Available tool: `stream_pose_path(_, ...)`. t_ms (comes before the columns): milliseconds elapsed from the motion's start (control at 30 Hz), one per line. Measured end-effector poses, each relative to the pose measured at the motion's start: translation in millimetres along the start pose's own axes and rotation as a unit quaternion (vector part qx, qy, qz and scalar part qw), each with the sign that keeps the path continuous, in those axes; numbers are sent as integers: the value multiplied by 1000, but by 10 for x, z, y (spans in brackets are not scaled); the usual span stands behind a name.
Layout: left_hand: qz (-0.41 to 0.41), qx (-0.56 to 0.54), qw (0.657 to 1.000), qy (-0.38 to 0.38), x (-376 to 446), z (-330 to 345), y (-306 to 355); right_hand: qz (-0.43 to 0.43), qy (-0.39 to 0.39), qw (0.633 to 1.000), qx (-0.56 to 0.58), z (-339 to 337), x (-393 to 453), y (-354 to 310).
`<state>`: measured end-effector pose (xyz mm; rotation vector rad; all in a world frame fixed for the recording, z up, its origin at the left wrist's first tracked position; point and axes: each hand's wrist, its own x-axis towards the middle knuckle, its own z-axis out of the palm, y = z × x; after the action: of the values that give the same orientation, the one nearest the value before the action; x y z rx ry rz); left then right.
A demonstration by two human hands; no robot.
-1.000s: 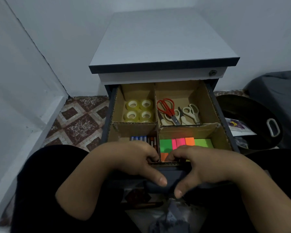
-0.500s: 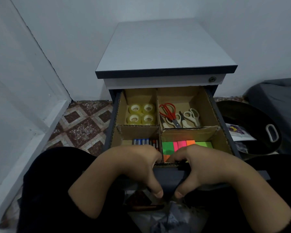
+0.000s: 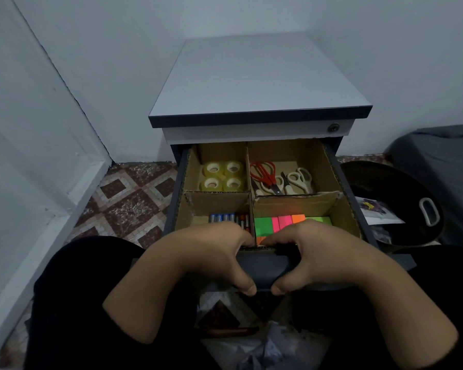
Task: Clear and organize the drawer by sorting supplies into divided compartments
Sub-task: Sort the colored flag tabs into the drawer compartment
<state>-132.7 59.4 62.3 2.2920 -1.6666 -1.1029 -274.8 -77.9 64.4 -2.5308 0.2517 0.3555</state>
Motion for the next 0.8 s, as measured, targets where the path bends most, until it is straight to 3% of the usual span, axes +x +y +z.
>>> stream_pose_path(300,12,-14,994,107,91,-92,-129,-12,129,990,-47,-24,107,70)
stream_pose_path(467,23,14,977,211,185,-119,-171,-5,268,957,-108,50,289,115)
stream_pose_path(633,34,20,938,344,336,-100,-250,-15,415,905,-95,229,506,149)
stream_pose_path(800,46,139,858,492,491,0,-297,-1,461,882,-97,260,693,154)
